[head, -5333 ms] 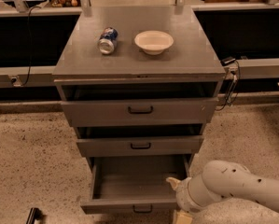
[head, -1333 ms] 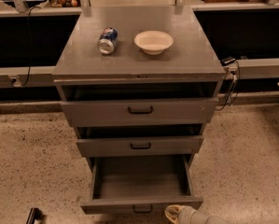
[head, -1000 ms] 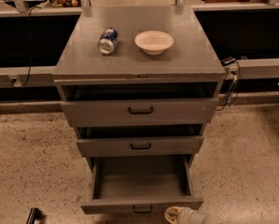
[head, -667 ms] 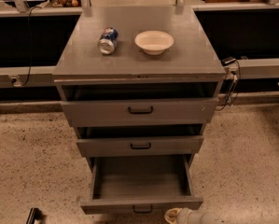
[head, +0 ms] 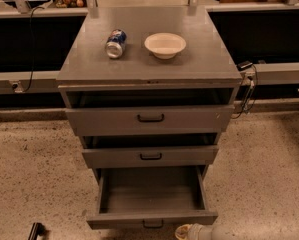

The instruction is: Close bottom drawer

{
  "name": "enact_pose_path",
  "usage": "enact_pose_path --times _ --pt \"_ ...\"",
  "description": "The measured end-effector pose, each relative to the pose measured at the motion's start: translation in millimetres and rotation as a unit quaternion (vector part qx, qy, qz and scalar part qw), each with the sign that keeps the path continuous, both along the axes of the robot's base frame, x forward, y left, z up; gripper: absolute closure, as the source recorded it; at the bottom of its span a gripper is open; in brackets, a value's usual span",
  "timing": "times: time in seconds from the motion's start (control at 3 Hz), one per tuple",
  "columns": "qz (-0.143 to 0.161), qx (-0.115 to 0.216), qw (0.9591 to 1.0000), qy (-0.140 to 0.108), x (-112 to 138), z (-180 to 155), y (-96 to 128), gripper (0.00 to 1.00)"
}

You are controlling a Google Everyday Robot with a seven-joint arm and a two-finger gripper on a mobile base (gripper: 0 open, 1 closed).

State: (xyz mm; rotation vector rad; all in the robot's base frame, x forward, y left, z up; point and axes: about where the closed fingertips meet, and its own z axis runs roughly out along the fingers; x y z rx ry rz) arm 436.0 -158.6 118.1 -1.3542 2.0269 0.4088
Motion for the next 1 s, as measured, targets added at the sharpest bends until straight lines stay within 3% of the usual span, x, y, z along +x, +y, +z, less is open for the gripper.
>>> enact_pose_path --times 1.0 --pt "0.035 0.014 0.9965 -0.074 65 9 13 1.0"
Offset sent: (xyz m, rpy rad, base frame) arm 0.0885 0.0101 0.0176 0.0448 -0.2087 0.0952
